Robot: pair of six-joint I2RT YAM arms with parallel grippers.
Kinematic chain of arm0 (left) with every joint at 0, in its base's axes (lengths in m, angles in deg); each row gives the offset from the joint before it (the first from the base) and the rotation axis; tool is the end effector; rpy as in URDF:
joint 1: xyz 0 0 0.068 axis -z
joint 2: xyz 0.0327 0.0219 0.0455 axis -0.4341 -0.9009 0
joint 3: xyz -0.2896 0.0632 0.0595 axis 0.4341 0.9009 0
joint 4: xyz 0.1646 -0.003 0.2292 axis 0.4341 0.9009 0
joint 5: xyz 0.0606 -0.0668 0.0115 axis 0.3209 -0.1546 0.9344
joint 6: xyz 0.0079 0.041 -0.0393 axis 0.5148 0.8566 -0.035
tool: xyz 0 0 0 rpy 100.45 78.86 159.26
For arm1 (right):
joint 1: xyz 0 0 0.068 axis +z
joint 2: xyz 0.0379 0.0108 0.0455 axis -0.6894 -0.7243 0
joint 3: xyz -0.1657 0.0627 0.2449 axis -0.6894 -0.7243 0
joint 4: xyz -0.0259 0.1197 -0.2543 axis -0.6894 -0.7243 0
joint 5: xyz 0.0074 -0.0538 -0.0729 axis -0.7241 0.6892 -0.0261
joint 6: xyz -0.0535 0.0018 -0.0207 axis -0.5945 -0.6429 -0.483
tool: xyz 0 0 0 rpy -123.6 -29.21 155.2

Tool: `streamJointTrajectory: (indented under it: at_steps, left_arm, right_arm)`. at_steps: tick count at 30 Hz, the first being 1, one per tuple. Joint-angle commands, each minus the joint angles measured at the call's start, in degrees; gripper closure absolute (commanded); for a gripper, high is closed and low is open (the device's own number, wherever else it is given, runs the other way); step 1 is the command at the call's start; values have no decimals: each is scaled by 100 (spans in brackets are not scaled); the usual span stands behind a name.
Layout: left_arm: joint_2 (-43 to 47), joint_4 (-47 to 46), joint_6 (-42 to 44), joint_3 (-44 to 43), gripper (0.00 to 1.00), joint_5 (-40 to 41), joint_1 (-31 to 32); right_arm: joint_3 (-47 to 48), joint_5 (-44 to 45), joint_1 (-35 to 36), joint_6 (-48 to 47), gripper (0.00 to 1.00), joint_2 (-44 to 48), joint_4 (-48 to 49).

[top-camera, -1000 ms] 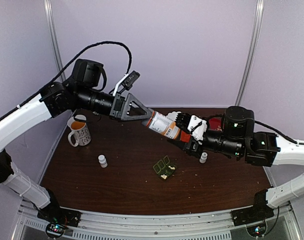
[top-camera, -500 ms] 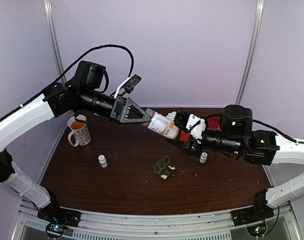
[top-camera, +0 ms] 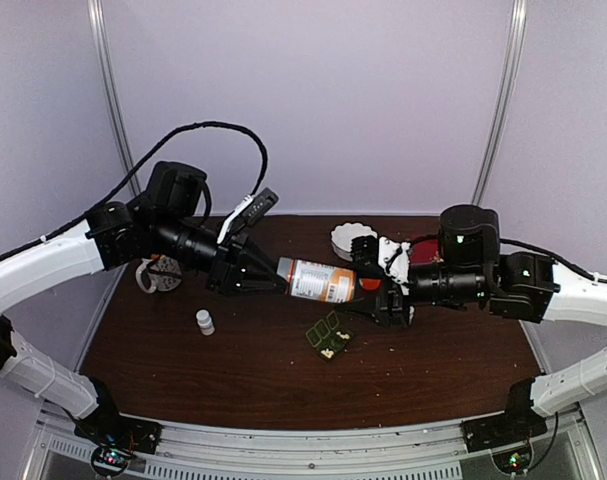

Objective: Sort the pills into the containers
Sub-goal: Screw the lid of the pill bottle onto the pill bottle.

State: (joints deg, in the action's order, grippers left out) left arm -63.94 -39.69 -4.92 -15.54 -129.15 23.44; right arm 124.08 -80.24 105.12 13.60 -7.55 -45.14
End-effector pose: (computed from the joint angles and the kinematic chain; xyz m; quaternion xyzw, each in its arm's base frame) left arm 0.1790 -0.2508 0.3882 0.4196 0.7065 -0.5256 0.2205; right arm 0.1171 0.2442 0.3676 -0.6019 0.5260 0.3240 0.5059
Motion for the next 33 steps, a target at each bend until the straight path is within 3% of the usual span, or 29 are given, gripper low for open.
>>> streamJointTrajectory:
  at_steps: [1,3,8,9,12,15,22,24,31,32,33]
  left_arm:
    - [-320,-475,2894,-342,100,-505,259]
    - [-357,-332,3343,-419,100,-366,321]
    - [-398,-347,3126,-595,100,212,325]
    - [-397,-341,3029,-634,100,352,330]
    - [-415,-110,2750,-830,100,835,318]
    - [-473,397,2592,-1112,100,1378,317]
    - [-632,1293,2534,-1544,100,1792,327]
    - [-687,1392,2424,-1606,100,2133,327]
    - [-1159,1791,1993,-2231,100,2192,320]
    - [-1203,1794,1951,-2270,100,2163,319]
    - [-1243,1794,1928,-2293,100,2162,320]
  right_arm:
    - [177,-1495,69,1231,100,15,695]
    - [178,-1577,69,1259,100,-42,682]
    - [121,-1249,70,1133,99,-74,493]
    - [94,-1138,69,1089,93,-68,445]
    - [-18,-729,75,945,61,-25,284]
    - [-206,-205,71,847,46,58,236]
    - [-666,325,69,977,35,321,779]
    - [-718,376,69,1003,27,347,902]
    - [-671,602,70,944,23,47,872]
    - [-670,640,69,948,21,7,902]
    - [-682,692,71,956,12,-21,907]
